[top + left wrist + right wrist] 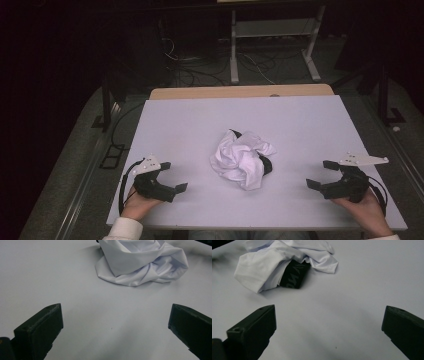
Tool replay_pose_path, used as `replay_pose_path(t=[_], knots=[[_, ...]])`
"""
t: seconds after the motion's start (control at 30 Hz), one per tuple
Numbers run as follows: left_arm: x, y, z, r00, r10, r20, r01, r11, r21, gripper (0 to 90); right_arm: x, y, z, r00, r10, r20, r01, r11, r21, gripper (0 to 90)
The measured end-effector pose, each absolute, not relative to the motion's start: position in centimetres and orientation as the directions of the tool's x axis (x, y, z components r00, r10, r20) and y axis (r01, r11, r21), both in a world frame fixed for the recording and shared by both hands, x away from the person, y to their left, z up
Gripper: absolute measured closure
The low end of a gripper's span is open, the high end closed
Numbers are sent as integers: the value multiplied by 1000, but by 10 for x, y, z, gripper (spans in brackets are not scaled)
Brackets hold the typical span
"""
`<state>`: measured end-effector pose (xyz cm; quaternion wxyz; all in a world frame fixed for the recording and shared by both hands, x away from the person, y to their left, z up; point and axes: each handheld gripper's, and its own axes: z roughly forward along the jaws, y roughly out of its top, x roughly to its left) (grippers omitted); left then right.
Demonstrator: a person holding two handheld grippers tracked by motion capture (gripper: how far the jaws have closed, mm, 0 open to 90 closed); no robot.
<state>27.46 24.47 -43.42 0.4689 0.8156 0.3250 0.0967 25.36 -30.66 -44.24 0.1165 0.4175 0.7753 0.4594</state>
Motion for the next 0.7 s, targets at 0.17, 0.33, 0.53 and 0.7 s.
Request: replay_pose_path(t=[0.17,0.33,0.53,0.7], knots=[[274,245,-433,769,622,-147,439,-348,828,0,253,-307,-442,-619,758,204,541,223,811,0],[273,245,-433,769,623,-144,436,-346,831,0,253,-309,-440,-611,764,206,537,209,817,0],[272,243,-432,770,622,-139,434,-351,830,0,252,-309,-438,-611,763,210,536,203,819,0],[272,243,-431,771,621,-138,432,-351,831,0,252,-308,-438,-611,764,207,535,205,820,0]])
